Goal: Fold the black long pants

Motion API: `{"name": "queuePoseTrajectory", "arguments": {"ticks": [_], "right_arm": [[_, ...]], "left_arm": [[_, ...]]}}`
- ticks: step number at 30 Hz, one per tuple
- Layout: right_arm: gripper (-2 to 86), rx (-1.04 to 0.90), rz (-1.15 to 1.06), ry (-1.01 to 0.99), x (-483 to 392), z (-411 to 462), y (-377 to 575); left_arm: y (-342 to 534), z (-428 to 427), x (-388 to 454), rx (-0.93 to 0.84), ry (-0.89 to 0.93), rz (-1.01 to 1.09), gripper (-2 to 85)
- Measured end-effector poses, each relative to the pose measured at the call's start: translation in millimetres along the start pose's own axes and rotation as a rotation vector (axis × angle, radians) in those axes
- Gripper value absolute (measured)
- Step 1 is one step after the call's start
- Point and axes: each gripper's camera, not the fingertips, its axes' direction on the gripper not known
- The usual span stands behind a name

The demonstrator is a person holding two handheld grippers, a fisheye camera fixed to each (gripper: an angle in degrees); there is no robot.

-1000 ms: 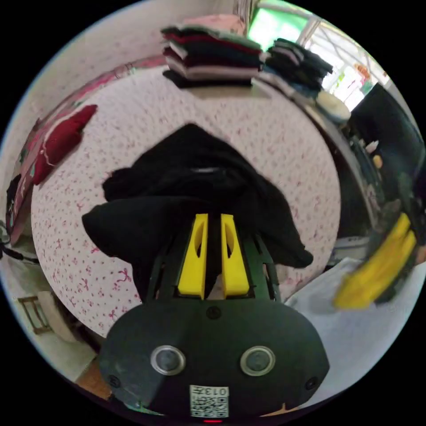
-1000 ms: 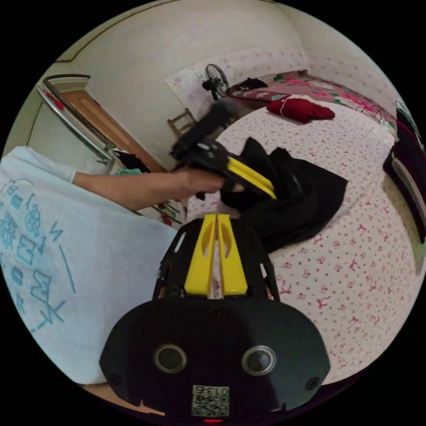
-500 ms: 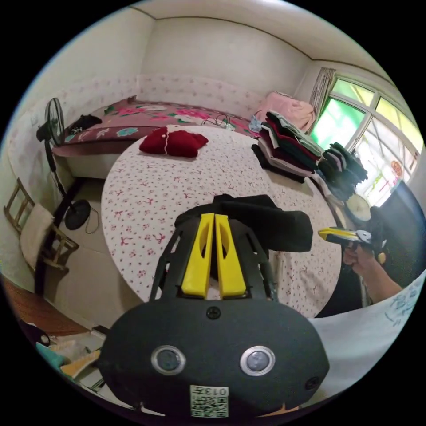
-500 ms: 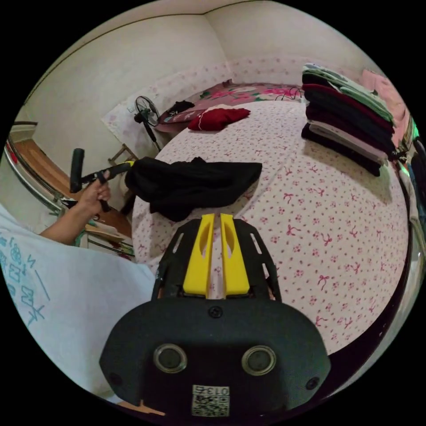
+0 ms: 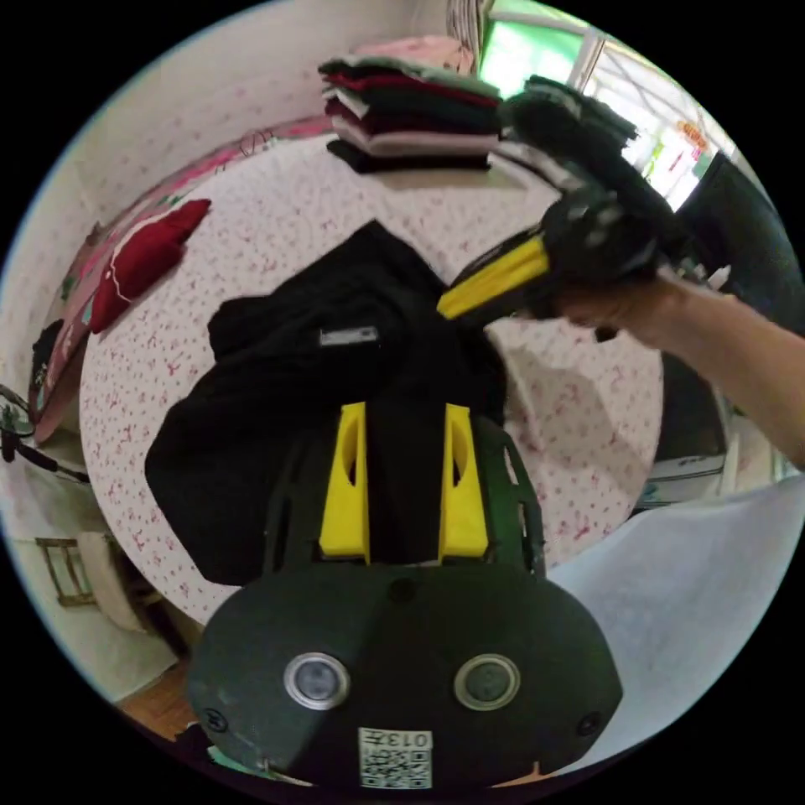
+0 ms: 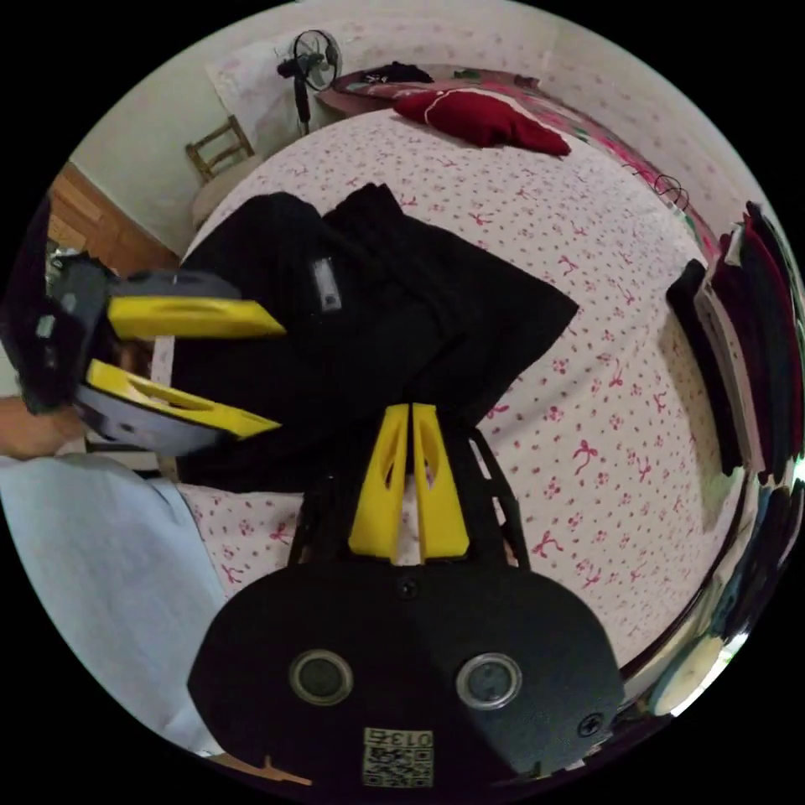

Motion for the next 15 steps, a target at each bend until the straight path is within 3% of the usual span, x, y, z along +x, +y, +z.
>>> {"name": "queuePoseTrajectory", "arguments": {"ticks": [2, 5, 7, 10, 13, 15], "right_arm": [[0.8, 0.147, 0.041, -0.109, 4, -24, 17], [0.5, 0.436, 0.07, -0.26, 12, -78, 59], [0.6, 0.758, 0.104, -0.412, 27, -130, 106], [0.7, 1.059, 0.081, -0.441, 38, -181, 170], [0.9, 1.026, 0.142, -0.255, 35, -197, 208], [1.1, 0.835, 0.294, -0.114, 37, -184, 218]], "left_arm": [[5, -17, -12, 0.071, 0.082, -0.047, 1.4], [20, -70, -34, 0.312, 0.145, -0.132, 1.0], [31, -108, -46, 0.475, 0.188, -0.162, 1.0], [54, -153, -58, 0.704, 0.231, -0.148, 1.1], [69, -153, -68, 0.689, 0.197, -0.182, 1.5], [81, -119, -83, 0.481, 0.207, -0.31, 2.4]]}}
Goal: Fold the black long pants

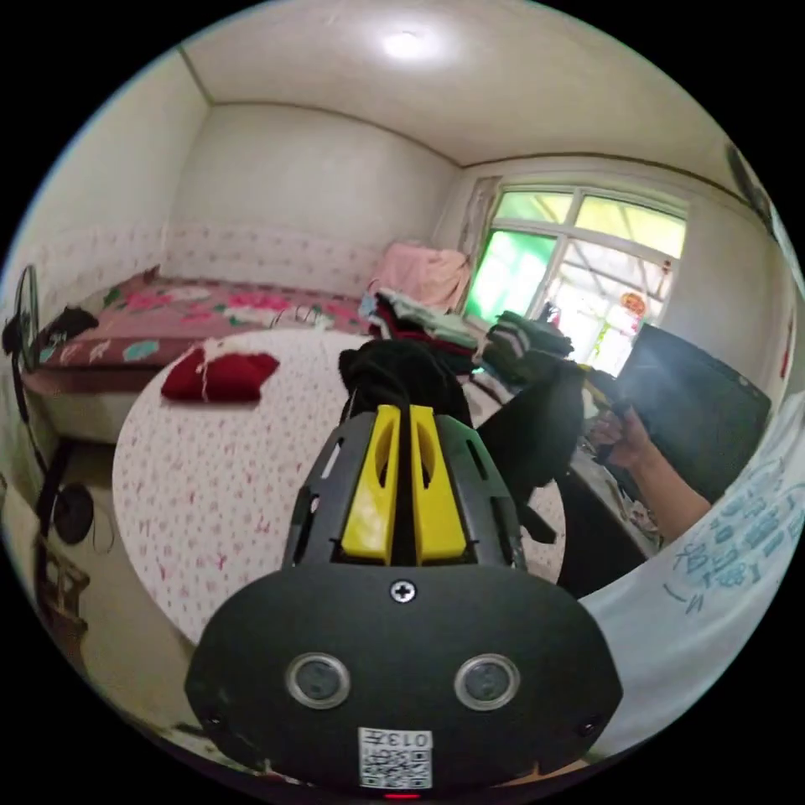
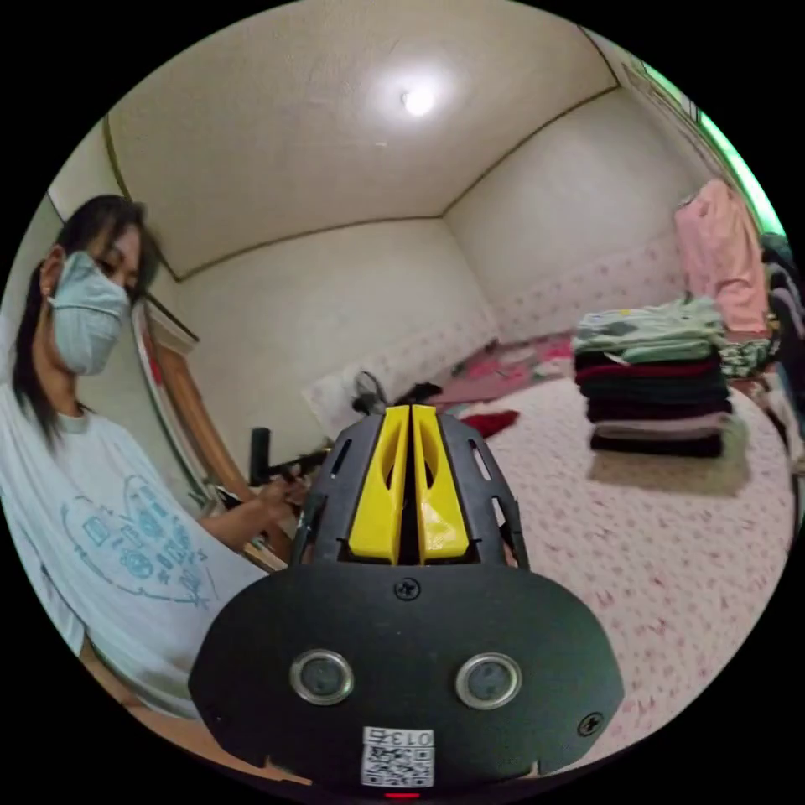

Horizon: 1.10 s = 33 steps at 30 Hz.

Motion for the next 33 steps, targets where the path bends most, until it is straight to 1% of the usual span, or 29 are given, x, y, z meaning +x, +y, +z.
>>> {"name": "queuePoseTrajectory", "arguments": {"ticks": [1, 2, 3, 4, 6, 8, 11, 13, 14, 15, 17, 19, 21, 22, 23, 25, 26, 28, 29, 30, 31, 32, 33], "right_arm": [[1.3, -0.126, 0.096, 0.19, 10, 6, 15], [1.4, -0.184, 0.135, 0.28, 15, 9, 25], [1.7, -0.257, 0.18, 0.419, 24, 11, 45], [1.9, -0.279, 0.238, 0.483, 31, 8, 63], [2.4, -0.269, 0.312, 0.476, 38, -2, 82], [3.1, -0.266, 0.312, 0.455, 34, -4, 92], [5.9, -0.317, 0.159, 0.363, 11, 16, 97], [8.1, -0.394, 0.059, 0.265, -9, 48, 103], [8.7, -0.419, 0.043, 0.235, -13, 57, 105], [9.9, -0.474, 0.009, 0.192, -20, 76, 109], [9.6, -0.578, -0.02, 0.154, -26, 105, 118], [4.9, -0.725, -0.086, 0.105, -35, 136, 132], [2.5, -0.832, -0.146, 0.123, -38, 152, 144], [1.7, -0.841, -0.17, 0.136, -39, 153, 146], [1.5, -0.82, -0.175, 0.134, -39, 149, 143], [0.9, -0.615, -0.181, 0.102, -38, 114, 120], [0.8, -0.561, -0.182, 0.114, -36, 102, 113], [0.5, -0.372, -0.17, 0.227, -26, 53, 86], [0.5, -0.327, -0.158, 0.249, -22, 40, 81], [0.4, -0.23, -0.131, 0.285, -14, 16, 72], [0.4, -0.133, -0.089, 0.322, -5, -7, 66], [0.4, -0.09, -0.063, 0.337, -1, -17, 64], [0.4, -0.027, -0.005, 0.348, 9, -33, 63]], "left_arm": [[7, 6, -6, -0.052, -0.024, -0.013, 2.6], [22, 16, -18, -0.136, -0.09, -0.062, 3.4], [37, 18, -30, -0.156, -0.145, -0.133, 4.6], [44, 16, -35, -0.151, -0.156, -0.169, 5.3], [60, 7, -47, -0.116, -0.157, -0.244, 7.2], [59, 2, -46, -0.093, -0.191, -0.214, 8.4], [48, 7, -39, -0.083, -0.227, -0.146, 12.9], [42, 24, -40, -0.135, -0.212, -0.136, 14.6], [42, 39, -44, -0.187, -0.19, -0.155, 15.8], [44, 53, -51, -0.232, -0.147, -0.205, 15.7], [49, 72, -59, -0.304, -0.128, -0.242, 14.4], [54, 86, -61, -0.374, -0.188, -0.238, 11.5], [52, 86, -59, -0.383, -0.224, -0.187, 5.4], [50, 84, -59, -0.381, -0.225, -0.181, 5.0], [45, 75, -58, -0.35, -0.212, -0.18, 4.3], [36, 53, -56, -0.242, -0.151, -0.174, 3.9], [30, 35, -53, -0.161, -0.119, -0.163, 3.8], [22, 6, -46, -0.044, -0.113, -0.141, 4.0], [19, -13, -41, 0.04, -0.114, -0.12, 4.3], [18, -31, -36, 0.127, -0.121, -0.097, 4.8], [19, -39, -34, 0.163, -0.127, -0.086, 5.0], [20, -47, -33, 0.196, -0.138, -0.08, 5.5], [24, -48, -37, 0.18, -0.132, -0.104, 5.7]]}}
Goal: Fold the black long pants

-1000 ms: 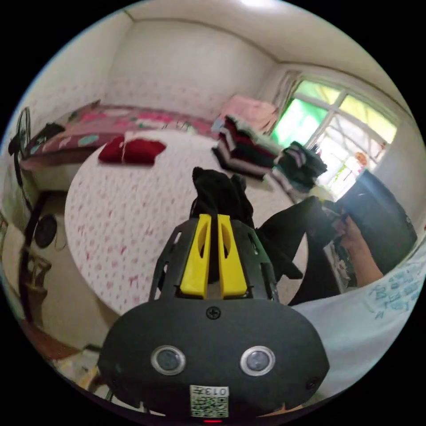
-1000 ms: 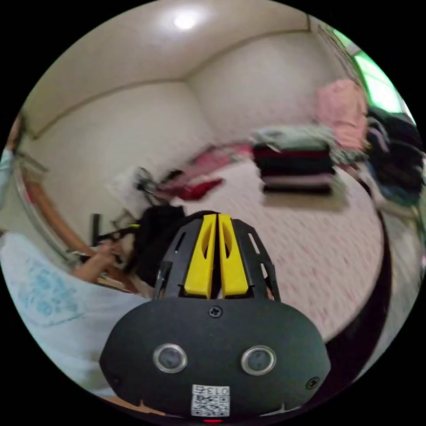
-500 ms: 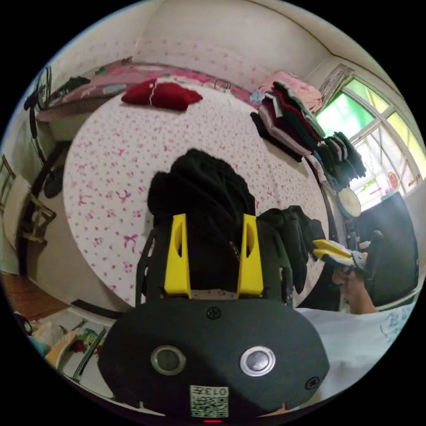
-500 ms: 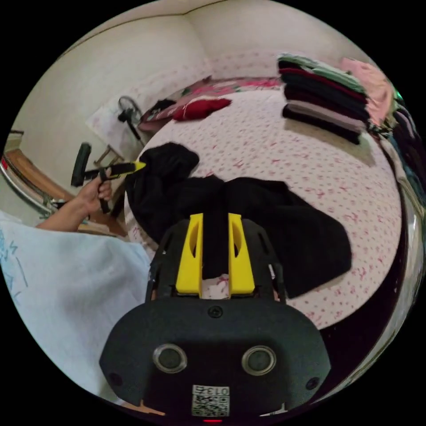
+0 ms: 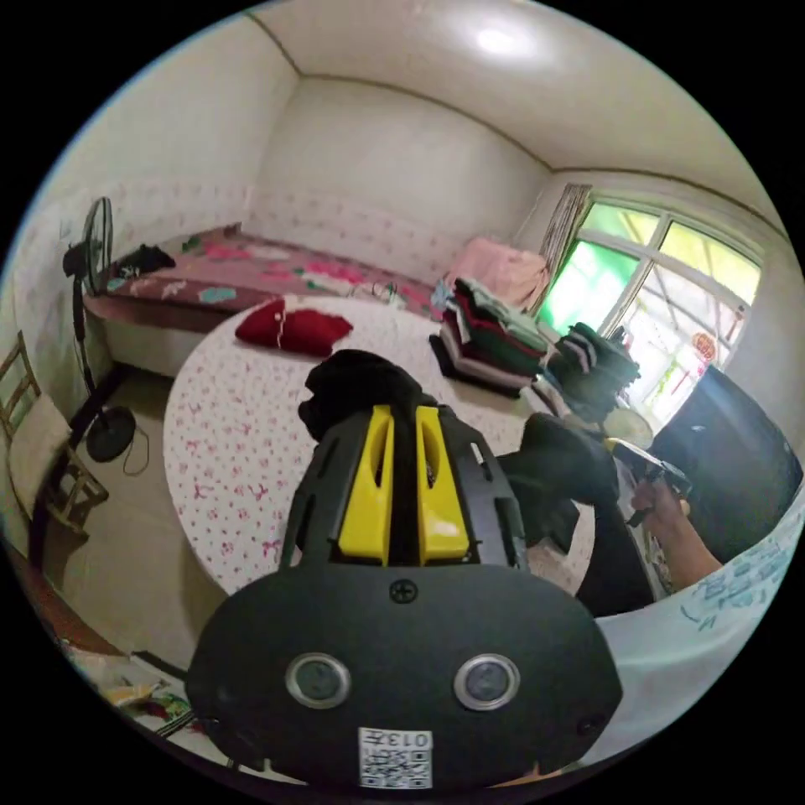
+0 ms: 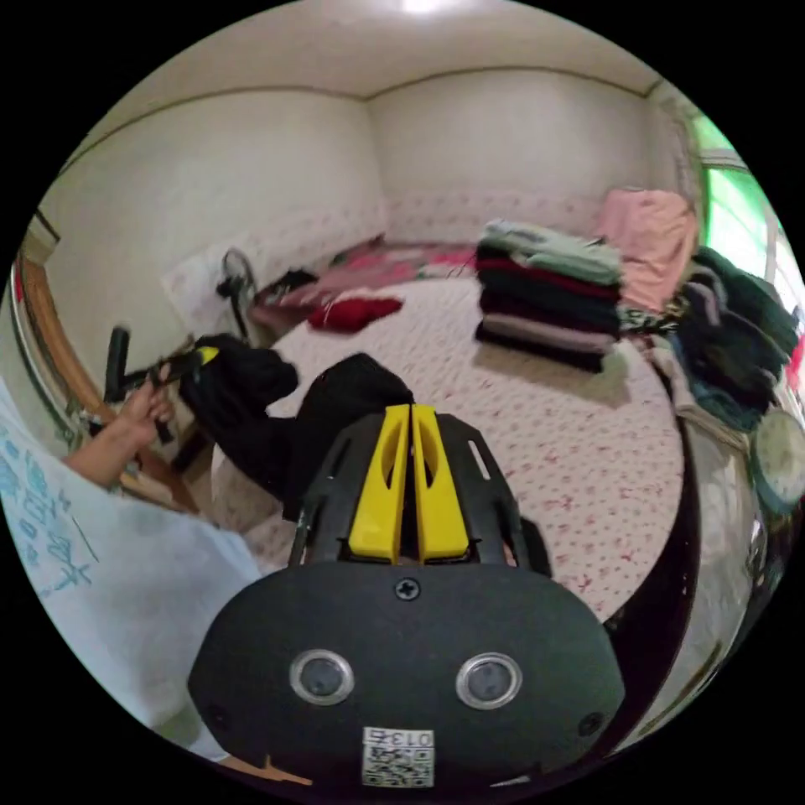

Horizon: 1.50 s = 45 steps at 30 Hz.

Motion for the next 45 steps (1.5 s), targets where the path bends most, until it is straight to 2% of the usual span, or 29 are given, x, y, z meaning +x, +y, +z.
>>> {"name": "queuePoseTrajectory", "arguments": {"ticks": [3, 6, 9, 11, 14, 17, 22, 23, 24, 27, 30, 32, 35, 39, 42, 45], "right_arm": [[0.4, -0.017, 0.12, 0.026, 27, -3, 11], [0.6, -0.245, 0.247, 0.129, 47, 23, 40], [1.2, -0.36, 0.367, 0.15, 65, 33, 76], [1.8, -0.364, 0.398, 0.18, 69, 28, 88], [3.5, -0.317, 0.335, 0.195, 63, 18, 89], [6.2, -0.322, 0.149, 0.169, 36, 29, 77], [9.5, -0.435, -0.169, 0.038, -25, 89, 61], [9.7, -0.447, -0.193, 0.035, -30, 97, 60], [9.7, -0.472, -0.222, 0.029, -38, 111, 59], [7.1, -0.542, -0.248, 0.015, -43, 144, 59], [1.6, -0.661, -0.281, 0.029, -40, 170, 64], [0.9, -0.62, -0.226, 0.013, -31, 162, 57], [0.5, -0.438, -0.149, -0.073, -10, 119, 39], [0.3, -0.16, -0.046, -0.072, 35, 42, 28], [0.2, -0.087, 0.105, 0.033, 73, 13, 42], [0.2, -0.261, 0.262, 0.148, 108, 24, 71]], "left_arm": [[21, 19, -16, -0.149, 0.027, -0.063, 6.2], [51, 37, -38, -0.296, 0.009, -0.167, 6.0], [64, 30, -61, -0.288, -0.005, -0.265, 7.1], [59, 27, -68, -0.294, -0.06, -0.243, 8.3], [41, 36, -71, -0.314, -0.101, -0.167, 10.8], [26, 69, -73, -0.385, -0.093, -0.123, 13.0], [19, 133, -77, -0.531, -0.094, -0.155, 16.0], [20, 145, -78, -0.567, -0.07, -0.178, 15.2], [16, 146, -75, -0.538, -0.126, -0.154, 13.6], [11, 150, -71, -0.602, -0.234, -0.09, 4.6], [4, 133, -78, -0.556, -0.142, -0.118, 2.9], [-4, 108, -85, -0.46, -0.075, -0.157, 2.5], [-18, 49, -99, -0.294, -0.029, -0.199, 2.1], [-25, -33, -124, -0.094, -0.123, -0.245, 2.2], [-8, -44, -151, -0.134, -0.198, -0.355, 2.5], [18, -25, -168, -0.26, -0.178, -0.424, 3.2]]}}
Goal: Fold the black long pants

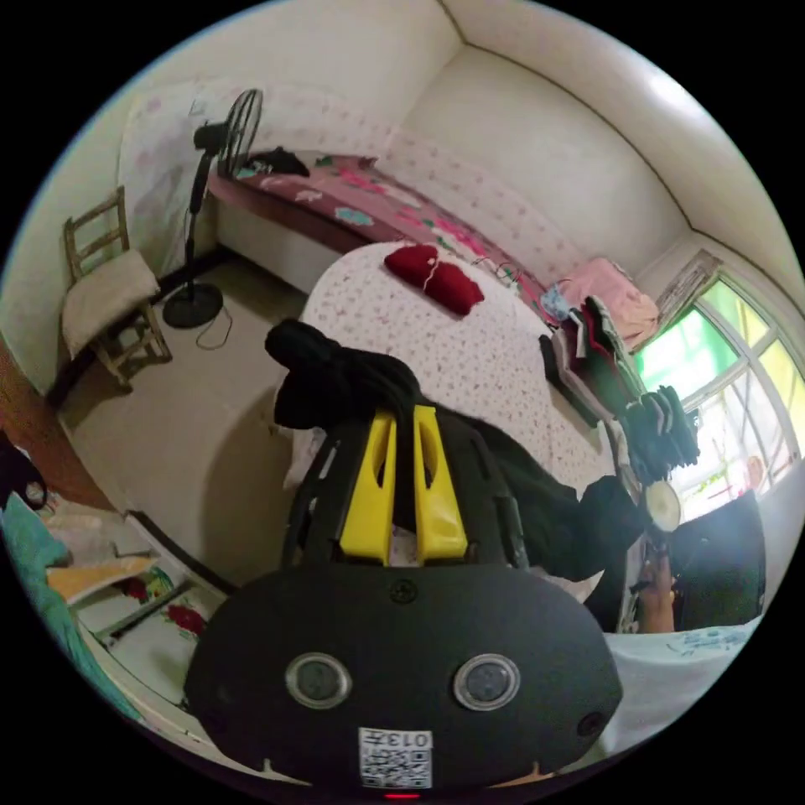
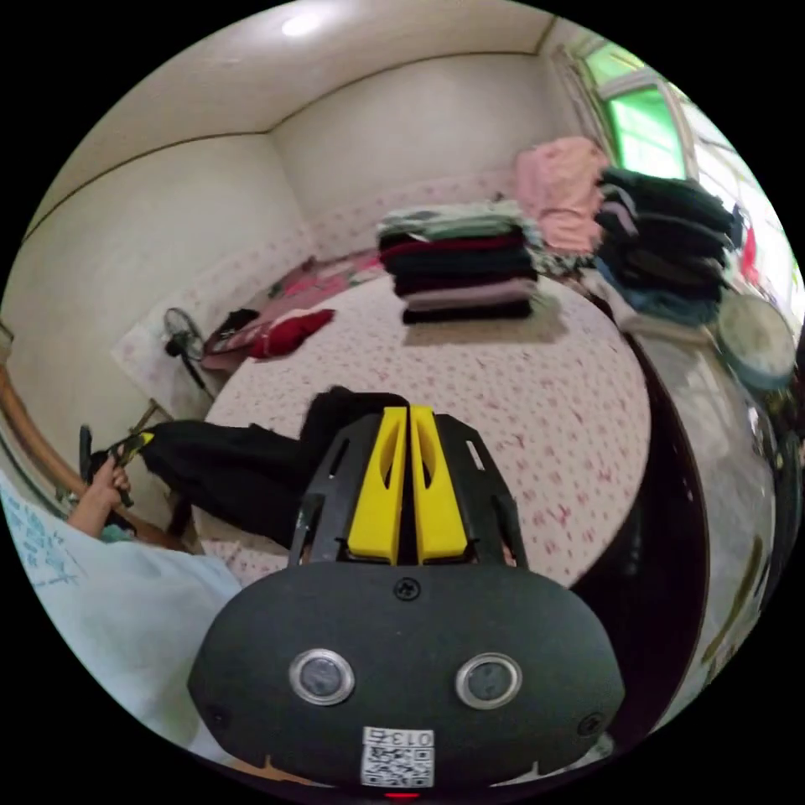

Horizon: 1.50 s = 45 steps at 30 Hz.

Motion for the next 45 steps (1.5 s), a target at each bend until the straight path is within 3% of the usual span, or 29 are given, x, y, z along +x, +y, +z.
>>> {"name": "queuePoseTrajectory", "arguments": {"ticks": [4, 9, 13, 16, 22, 31, 36, 39, 45], "right_arm": [[0.2, -0.211, 0.062, 0.078, 25, 27, 28], [0.2, -0.349, -0.077, 0.043, 21, 43, 42], [0.2, -0.191, -0.132, -0.19, 22, 19, 33], [0.1, 0.02, -0.131, -0.358, 37, -16, 21], [0.2, 0.393, -0.033, -0.508, 89, -70, 6], [0.5, 0.393, 0.088, -0.296, 118, -40, -73], [1.0, 0.411, 0.276, -0.136, 127, 5, -130], [1.2, 0.294, 0.291, -0.189, 125, 33, -139], [4.1, 0.076, 0.105, -0.184, 94, 66, -87]], "left_arm": [[10, 18, -3, -0.08, -0.056, 0.024, 5.7], [3, 31, 3, -0.192, -0.088, 0.127, 3.6], [-6, 16, 13, -0.115, -0.076, 0.189, 2.9], [-21, -7, 13, -0.01, 0.061, 0.191, 2.7], [-62, -33, 1, 0.019, 0.2, 0.139, 2.7], [-157, -8, 19, -0.083, 0.206, 0.171, 3.8], [-197, 41, 20, -0.027, 0.215, -0.038, 8.1], [-184, 59, 22, -0.043, 0.268, -0.045, 8.2], [-139, 65, 9, -0.105, -0.012, 0.025, 9.3]]}}
